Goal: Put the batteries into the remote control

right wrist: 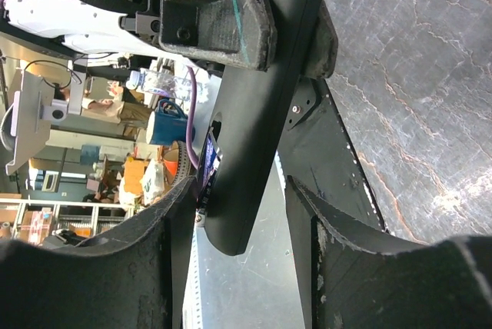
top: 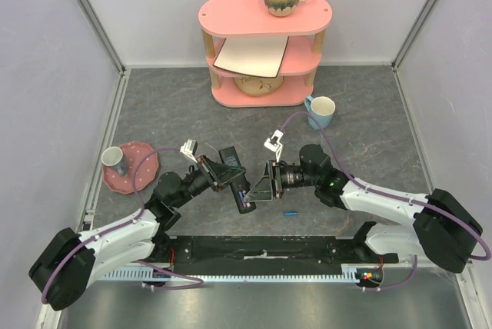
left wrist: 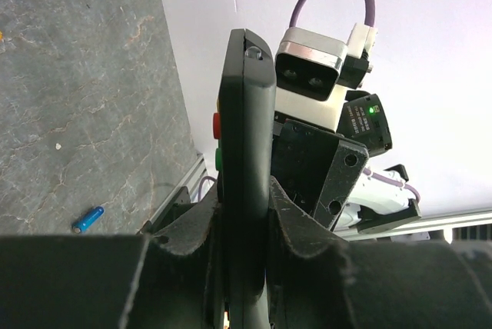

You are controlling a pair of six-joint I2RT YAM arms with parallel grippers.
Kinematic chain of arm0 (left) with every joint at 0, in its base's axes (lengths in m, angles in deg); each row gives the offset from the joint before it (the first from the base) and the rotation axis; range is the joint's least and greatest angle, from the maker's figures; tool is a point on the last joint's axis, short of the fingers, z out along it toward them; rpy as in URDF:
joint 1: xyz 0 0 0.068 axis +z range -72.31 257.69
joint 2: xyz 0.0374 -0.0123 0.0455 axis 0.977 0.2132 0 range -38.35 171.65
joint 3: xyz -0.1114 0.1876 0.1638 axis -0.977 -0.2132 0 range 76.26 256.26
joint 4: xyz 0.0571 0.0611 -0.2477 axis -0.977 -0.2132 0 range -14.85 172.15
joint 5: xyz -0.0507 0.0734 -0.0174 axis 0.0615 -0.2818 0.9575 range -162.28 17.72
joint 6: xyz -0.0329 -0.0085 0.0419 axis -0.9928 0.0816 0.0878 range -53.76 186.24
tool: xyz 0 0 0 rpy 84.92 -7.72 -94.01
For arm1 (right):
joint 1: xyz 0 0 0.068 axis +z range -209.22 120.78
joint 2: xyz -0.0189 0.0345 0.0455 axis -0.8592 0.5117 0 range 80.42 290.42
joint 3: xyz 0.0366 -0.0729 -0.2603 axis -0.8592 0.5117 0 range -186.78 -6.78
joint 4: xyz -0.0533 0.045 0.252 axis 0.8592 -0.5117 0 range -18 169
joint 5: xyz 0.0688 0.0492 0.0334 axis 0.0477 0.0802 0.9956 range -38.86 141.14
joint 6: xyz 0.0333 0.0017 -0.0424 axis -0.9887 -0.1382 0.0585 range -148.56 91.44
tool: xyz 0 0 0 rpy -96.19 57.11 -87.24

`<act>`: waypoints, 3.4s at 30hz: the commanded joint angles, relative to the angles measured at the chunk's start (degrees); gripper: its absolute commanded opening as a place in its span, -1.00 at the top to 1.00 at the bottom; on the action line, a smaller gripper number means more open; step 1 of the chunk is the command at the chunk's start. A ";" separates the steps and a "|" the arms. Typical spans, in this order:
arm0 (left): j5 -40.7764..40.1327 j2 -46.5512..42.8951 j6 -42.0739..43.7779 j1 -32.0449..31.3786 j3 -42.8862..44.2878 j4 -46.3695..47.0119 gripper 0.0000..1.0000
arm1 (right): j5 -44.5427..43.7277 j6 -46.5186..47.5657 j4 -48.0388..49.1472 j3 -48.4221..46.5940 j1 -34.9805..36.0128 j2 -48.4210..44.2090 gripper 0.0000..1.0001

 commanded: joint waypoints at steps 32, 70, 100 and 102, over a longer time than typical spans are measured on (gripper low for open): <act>-0.80 -0.76 -1.36 -0.07 -0.83 3.87 0.96 | -5.32 0.14 -0.62 -1.90 1.08 -2.78 -0.40; -7.83 -35.73 9.54 0.37 -3.64 -26.89 0.96 | -41.88 33.45 -25.33 -18.69 4.33 23.31 -0.19; -7.74 -36.79 10.33 0.28 -3.73 -28.39 0.96 | -50.58 30.81 -29.18 -21.07 7.58 28.77 0.81; -7.74 -36.44 10.24 0.28 -3.64 -28.21 0.96 | -51.55 31.42 -30.06 -20.28 7.49 26.68 0.95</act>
